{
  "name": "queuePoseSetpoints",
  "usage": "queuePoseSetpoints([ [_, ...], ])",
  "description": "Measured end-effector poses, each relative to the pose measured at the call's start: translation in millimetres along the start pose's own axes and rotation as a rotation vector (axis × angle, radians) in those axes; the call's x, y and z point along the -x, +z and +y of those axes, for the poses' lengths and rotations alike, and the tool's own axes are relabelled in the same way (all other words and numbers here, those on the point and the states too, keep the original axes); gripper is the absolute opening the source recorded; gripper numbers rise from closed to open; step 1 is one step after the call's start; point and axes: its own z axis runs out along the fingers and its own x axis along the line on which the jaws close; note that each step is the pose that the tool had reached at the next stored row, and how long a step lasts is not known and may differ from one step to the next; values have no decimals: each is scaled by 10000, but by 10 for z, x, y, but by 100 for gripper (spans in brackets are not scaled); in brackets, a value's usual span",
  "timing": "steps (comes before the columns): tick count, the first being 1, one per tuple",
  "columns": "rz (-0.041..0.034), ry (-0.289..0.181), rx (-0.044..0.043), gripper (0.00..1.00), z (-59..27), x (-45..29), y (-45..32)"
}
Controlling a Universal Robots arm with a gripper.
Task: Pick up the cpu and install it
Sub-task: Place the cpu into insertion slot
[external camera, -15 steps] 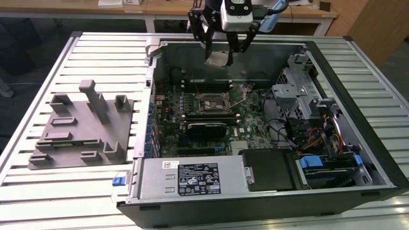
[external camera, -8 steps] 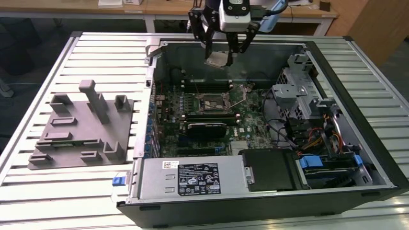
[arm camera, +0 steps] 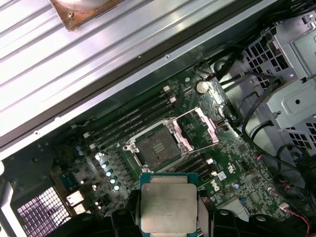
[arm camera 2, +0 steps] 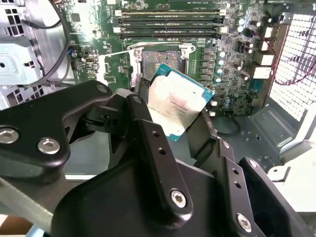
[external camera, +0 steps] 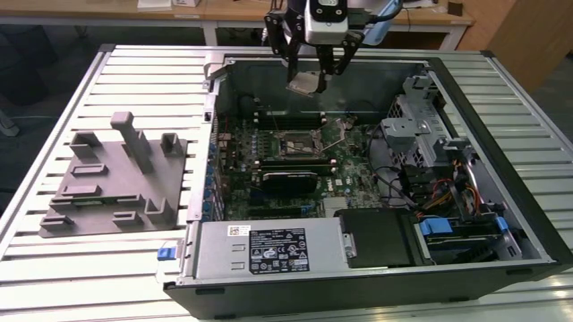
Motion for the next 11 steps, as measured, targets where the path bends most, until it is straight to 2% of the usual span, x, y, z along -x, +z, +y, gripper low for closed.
queuePoseSetpoints([
  [11, -3, 503, -2, 54, 0, 0, 2],
])
